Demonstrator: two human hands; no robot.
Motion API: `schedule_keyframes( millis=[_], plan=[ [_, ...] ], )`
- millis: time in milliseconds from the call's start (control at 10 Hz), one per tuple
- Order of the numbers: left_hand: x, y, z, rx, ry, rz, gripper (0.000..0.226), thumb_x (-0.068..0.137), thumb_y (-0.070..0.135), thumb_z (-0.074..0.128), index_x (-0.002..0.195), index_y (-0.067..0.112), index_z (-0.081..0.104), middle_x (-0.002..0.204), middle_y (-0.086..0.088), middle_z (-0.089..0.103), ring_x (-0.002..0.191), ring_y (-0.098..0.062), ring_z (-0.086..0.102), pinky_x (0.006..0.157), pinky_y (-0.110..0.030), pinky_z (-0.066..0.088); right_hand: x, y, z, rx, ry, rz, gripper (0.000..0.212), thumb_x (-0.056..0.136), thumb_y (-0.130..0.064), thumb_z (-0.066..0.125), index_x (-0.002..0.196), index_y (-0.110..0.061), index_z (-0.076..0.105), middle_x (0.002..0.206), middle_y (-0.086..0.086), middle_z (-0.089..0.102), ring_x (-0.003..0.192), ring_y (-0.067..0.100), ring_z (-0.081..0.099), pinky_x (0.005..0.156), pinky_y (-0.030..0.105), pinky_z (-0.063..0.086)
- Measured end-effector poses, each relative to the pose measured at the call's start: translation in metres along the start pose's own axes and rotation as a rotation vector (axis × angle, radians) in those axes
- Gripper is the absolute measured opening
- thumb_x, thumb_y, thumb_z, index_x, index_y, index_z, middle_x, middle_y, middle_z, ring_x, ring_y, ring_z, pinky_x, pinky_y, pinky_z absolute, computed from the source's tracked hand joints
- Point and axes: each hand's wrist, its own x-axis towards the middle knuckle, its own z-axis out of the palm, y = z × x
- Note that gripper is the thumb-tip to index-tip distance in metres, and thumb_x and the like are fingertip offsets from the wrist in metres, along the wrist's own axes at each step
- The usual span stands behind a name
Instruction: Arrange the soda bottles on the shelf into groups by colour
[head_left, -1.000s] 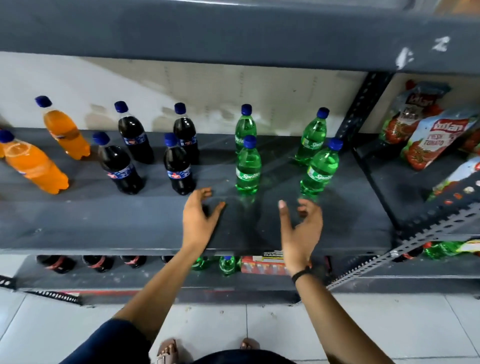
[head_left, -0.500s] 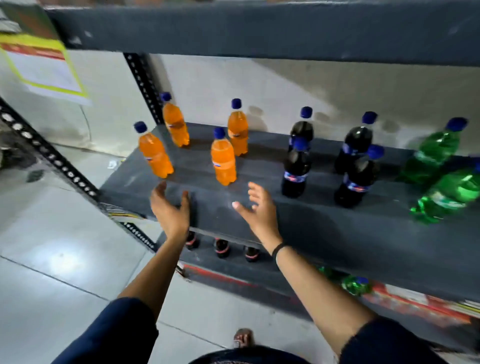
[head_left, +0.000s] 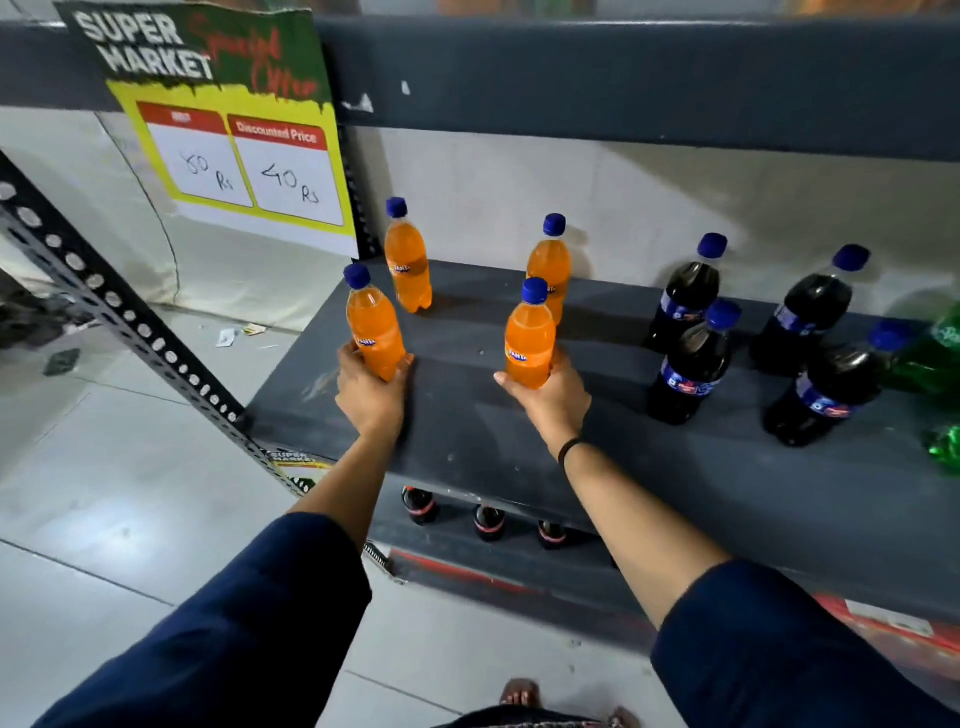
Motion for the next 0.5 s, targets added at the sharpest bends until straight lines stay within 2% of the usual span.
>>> schedule_keyframes(
  millis=[300, 400, 500],
  plan=[
    [-0.001, 0.001, 0.006, 0.042, 0.054, 0.043, 0.055, 0.074, 0.038, 0.07, 0.116, 0.012, 0.046, 0.117, -0.017, 0.064, 0.11, -0.04, 0.056, 0.099, -0.051, 0.038, -0.006, 0.004, -0.001, -0.005, -0.057, -0.036, 0.046, 0.073, -0.04, 0.076, 0.106, -0.014, 0.056, 0.107, 0.008, 0.07, 0.106, 0.028, 0.062, 0.099, 0.051, 0.044],
    [-0.002, 0.001, 0.004, 0.025, 0.045, 0.044, 0.056, 0.072, 0.038, 0.07, 0.116, 0.013, 0.046, 0.116, -0.017, 0.064, 0.109, -0.04, 0.055, 0.098, -0.052, 0.039, -0.009, 0.003, -0.004, -0.006, -0.075, -0.06, 0.046, 0.073, -0.039, 0.077, 0.107, -0.014, 0.057, 0.107, 0.008, 0.07, 0.105, 0.028, 0.062, 0.099, 0.051, 0.045],
    [-0.003, 0.001, 0.001, -0.012, 0.031, 0.032, 0.063, 0.068, 0.037, 0.076, 0.118, 0.014, 0.046, 0.118, -0.015, 0.063, 0.111, -0.037, 0.056, 0.098, -0.051, 0.043, -0.014, 0.004, -0.01, 0.083, -0.085, -0.123, 0.057, 0.071, -0.037, 0.079, 0.117, -0.018, 0.053, 0.114, 0.004, 0.067, 0.109, 0.022, 0.061, 0.101, 0.046, 0.047]
  ],
)
